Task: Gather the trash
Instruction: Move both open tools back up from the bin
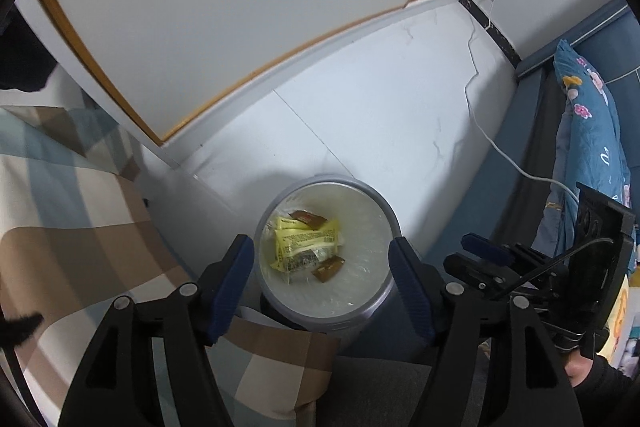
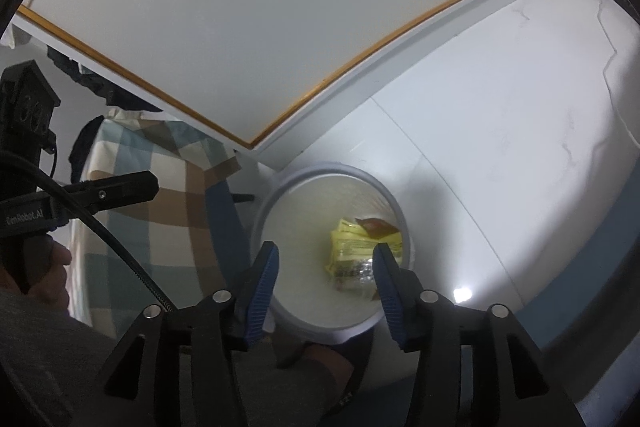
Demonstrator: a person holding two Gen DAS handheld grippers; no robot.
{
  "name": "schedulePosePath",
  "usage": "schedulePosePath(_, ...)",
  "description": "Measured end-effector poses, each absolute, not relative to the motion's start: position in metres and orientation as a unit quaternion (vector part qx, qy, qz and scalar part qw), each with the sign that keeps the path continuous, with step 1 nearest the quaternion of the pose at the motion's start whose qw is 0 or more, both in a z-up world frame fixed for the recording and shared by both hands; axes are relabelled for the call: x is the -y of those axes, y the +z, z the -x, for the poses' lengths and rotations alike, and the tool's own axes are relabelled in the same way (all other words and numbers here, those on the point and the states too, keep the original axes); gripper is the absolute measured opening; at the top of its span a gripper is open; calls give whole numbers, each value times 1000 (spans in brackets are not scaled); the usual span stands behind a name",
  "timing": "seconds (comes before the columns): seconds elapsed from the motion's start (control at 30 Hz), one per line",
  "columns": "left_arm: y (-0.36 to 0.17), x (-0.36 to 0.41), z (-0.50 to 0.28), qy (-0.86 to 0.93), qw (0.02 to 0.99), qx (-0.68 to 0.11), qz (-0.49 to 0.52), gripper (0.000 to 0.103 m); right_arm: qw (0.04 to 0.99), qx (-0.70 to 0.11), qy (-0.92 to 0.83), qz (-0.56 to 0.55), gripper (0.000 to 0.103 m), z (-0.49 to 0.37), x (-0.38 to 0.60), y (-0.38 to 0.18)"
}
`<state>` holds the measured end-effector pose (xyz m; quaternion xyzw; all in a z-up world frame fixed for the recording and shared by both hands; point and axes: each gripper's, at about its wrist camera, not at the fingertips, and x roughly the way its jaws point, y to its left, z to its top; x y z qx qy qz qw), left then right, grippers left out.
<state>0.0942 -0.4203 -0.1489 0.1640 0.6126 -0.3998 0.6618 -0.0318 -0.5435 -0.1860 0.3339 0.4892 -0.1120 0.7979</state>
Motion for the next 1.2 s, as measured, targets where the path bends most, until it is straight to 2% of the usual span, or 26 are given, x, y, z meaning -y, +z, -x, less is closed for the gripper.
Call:
schedulePosePath(0.03,-145,418,-95,-398,667,-608,-162,66,799,-486,-114,-334,60,33,544,-182)
schedulePosePath(0.23,-133,413,-94,-390,689,-586,-170,66,804,-470,-122,-342,76,36,544,-160)
schedulePosePath(0.63,-126,401,-92,-379,701,-581,-164,66,802,-473,-133,-339,89,38,540,-151)
schedulePosePath(1.2,-117,390,-89,-382,721,-558,-156,66,810,-467,-141,-325,90,40,541,-137)
